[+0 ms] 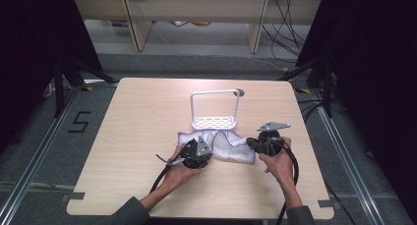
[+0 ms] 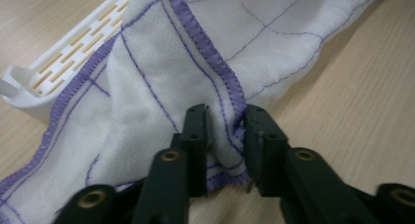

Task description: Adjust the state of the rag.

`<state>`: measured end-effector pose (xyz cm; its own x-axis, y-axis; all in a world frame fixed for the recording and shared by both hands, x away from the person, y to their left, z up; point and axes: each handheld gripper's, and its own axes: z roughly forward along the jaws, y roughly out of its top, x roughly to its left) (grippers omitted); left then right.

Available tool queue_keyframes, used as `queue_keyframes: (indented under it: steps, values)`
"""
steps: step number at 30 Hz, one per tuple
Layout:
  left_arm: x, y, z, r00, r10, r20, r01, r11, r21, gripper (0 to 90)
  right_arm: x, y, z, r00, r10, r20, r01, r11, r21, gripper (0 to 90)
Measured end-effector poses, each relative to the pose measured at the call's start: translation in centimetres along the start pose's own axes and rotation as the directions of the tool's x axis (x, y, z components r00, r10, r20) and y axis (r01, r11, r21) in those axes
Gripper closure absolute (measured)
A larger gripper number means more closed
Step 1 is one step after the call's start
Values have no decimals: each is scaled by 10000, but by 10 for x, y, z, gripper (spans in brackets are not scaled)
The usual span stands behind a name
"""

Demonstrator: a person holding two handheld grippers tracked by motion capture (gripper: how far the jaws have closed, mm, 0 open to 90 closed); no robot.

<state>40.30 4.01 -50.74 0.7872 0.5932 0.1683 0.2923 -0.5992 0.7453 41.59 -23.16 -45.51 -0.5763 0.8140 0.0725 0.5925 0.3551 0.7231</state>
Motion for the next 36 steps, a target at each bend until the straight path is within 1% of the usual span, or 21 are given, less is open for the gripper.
queue_keyframes:
  steps: [2, 5, 6, 7, 9, 11, 12, 15, 17, 20, 21, 24, 26, 27, 29, 30, 31, 33, 34, 35, 36]
  values:
    - [3, 1, -6, 9996, -116, 262, 120, 9998, -148, 816, -1, 0, -1, 10000, -21, 29, 22, 10000, -42, 878]
    - [10, 2, -20, 9964, -422, 737, 454, 9981, -424, 820, -3, 0, -2, 9998, -210, 34, 211, 9995, -216, 877]
    - [12, 2, -26, 9957, -447, 814, 492, 9973, -551, 822, -2, 0, -3, 10000, -3, -25, 2, 9999, -141, 878]
    - [16, 2, -32, 9946, -423, 948, 482, 9970, -608, 822, -3, 0, -4, 9999, -154, 33, 154, 9995, -279, 878]
    - [24, 1, -45, 9919, -566, 1138, 651, 9953, -718, 823, 0, 0, -9, 9997, 246, -37, -246, 9996, -128, 881]
    - [32, -1, -56, 9887, -682, 1336, 813, 9922, -948, 832, -4, 0, -12, 9997, -218, -60, 215, 9989, -412, 881]
    - [35, -3, -63, 9876, -781, 1362, 927, 9902, -1042, 839, -3, 0, -16, 9999, -4, -134, 0, 9995, -308, 882]
    - [40, -6, -84, 9827, -779, 1678, 985, 9881, -1182, 847, 1, -1, -26, 9994, 94, -319, -108, 9990, -437, 882]
    - [41, -10, -100, 9778, -706, 1972, 978, 9865, -1313, 848, 3, -3, -34, 9975, 3, -703, -55, 9972, -742, 882]
    - [36, -19, -121, 9728, -540, 2253, 884, 9854, -1453, 850, 14, -8, -50, 9965, -448, -699, 385, 9953, -893, 882]
    - [32, -24, -126, 9707, -438, 2362, 803, 9858, -1474, 850, 20, -11, -56, 9960, -240, -862, 167, 9963, -839, 882]
    - [18, -40, -139, 9614, -29, 2752, 382, 9917, -1231, 848, 35, -22, -69, 9919, -846, -950, 759, 9929, -920, 882]
    - [8, -52, -142, 9581, 115, 2862, 255, 9918, -1252, 847, 49, -31, -76, 9896, -737, -1232, 652, 9953, -714, 882]
    - [5, -57, -144, 9551, 232, 2953, 82, 9945, -1046, 847, 53, -36, -79, 9859, -1035, -1314, 932, 9922, -824, 882]
    - [-2, -68, -144, 9493, 82, 3142, 221, 9954, -929, 847, 62, -45, -81, 9818, -1290, -1391, 1208, 9905, -659, 881]
    - [-4, -73, -143, 9491, 144, 3148, 126, 9964, -835, 846, 68, -50, -82, 9829, -1101, -1479, 1048, 9936, -430, 881]
    - [-7, -78, -141, 9483, 73, 3174, 176, 9970, -753, 844, 69, -54, -82, 9790, -1377, -1501, 1330, 9903, -409, 881]
    - [-9, -84, -137, 9504, 144, 3107, 34, 9984, -568, 842, 75, -63, -79, 9783, -1376, -1552, 1383, 9904, -63, 880]
    - [-12, -87, -134, 9502, 31, 3118, 147, 9984, -547, 841, 75, -68, -77, 9766, -1487, -1554, 1503, 9886, -13, 880]
    - [-13, -88, -133, 9521, 135, 3056, -10, 9992, -409, 841, 78, -72, -75, 9787, -1331, -1563, 1373, 9904, 160, 881]
    - [-14, -89, -131, 9506, 318, 3088, -215, 9991, -367, 841, 79, -77, -72, 9777, -1371, -1591, 1430, 9894, 260, 880]
